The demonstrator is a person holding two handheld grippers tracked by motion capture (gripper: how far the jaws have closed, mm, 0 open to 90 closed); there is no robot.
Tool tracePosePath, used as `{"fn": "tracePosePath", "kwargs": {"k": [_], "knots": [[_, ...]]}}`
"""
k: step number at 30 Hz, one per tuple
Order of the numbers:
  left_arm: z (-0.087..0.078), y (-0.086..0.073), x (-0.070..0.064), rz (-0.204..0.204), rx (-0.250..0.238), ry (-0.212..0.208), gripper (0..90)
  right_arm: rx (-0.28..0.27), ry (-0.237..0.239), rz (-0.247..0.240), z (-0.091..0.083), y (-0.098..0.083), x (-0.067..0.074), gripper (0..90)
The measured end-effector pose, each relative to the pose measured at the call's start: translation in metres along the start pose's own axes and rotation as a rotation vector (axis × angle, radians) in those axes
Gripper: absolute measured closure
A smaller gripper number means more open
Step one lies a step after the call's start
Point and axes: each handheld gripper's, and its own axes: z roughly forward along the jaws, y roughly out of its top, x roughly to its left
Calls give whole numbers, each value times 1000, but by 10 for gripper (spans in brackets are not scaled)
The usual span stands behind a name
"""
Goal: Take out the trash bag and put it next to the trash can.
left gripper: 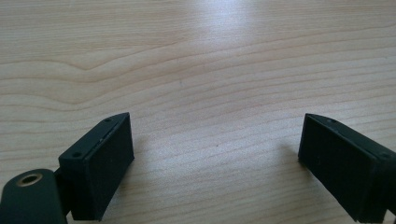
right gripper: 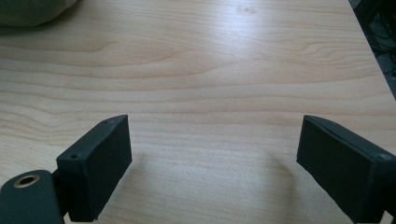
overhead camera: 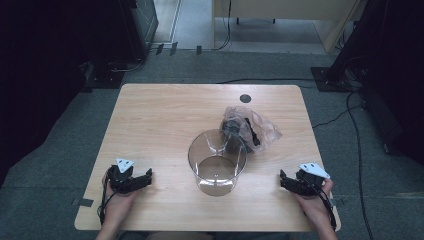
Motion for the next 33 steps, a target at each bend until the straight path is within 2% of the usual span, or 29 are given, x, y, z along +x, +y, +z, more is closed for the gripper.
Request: {"fn": "tracePosePath", "kwargs": {"k": [5, 14, 22, 33], "knots": [[0, 0, 0, 0, 0, 0, 100, 29, -19, -6, -3, -4, -5, 103], [0, 0, 0, 0, -2, 0, 100, 61, -5, 41, -14, -15, -17, 104], [0, 0, 0, 1, -1, 1, 100, 61, -21, 57, -23, -23, -20, 104], [-1, -2, -4, -26, -3, 29, 100, 62, -20, 59, -38, -35, -29, 106]]}}
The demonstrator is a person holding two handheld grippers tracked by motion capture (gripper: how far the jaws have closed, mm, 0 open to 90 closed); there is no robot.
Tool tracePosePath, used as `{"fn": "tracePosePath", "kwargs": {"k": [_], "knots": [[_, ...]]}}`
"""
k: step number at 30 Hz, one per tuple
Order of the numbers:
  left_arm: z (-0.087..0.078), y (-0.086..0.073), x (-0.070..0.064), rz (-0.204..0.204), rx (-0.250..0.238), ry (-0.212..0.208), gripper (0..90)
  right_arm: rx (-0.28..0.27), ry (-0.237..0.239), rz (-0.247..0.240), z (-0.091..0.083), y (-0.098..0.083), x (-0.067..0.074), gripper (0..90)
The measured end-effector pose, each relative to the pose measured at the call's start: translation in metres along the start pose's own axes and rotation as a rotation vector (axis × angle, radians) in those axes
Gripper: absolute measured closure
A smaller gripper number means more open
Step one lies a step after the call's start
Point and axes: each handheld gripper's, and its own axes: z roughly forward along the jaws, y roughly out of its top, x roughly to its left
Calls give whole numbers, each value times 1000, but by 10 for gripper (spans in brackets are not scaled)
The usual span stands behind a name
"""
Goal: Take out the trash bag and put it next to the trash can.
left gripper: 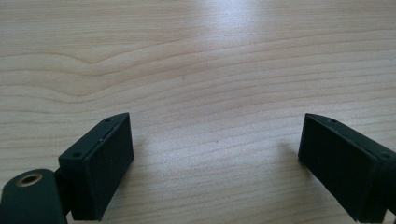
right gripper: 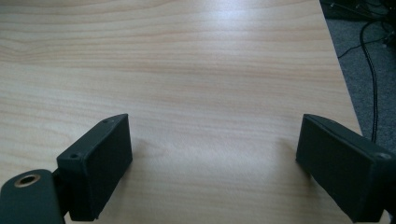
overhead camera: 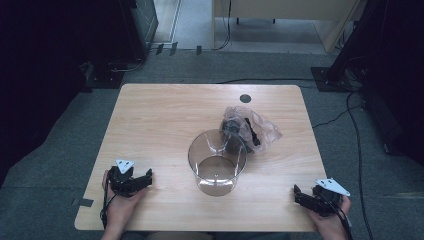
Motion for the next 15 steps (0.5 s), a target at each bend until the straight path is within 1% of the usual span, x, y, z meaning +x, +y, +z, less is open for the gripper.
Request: {"fn": "tracePosePath", "kwargs": {"k": [1, 3, 4, 15], "knots": [[0, 0, 0, 1, 0, 0, 100, 1, 1, -1, -1, -1, -1, 107], [0, 0, 0, 5, 0, -6, 100, -30, 9, -5, -5, -8, -3, 108], [0, 1, 0, 6, 0, -9, 100, -37, 12, -11, -5, -9, -3, 108], [2, 2, 1, 26, 0, -29, 100, -33, 16, -13, -5, -8, -4, 109]]}}
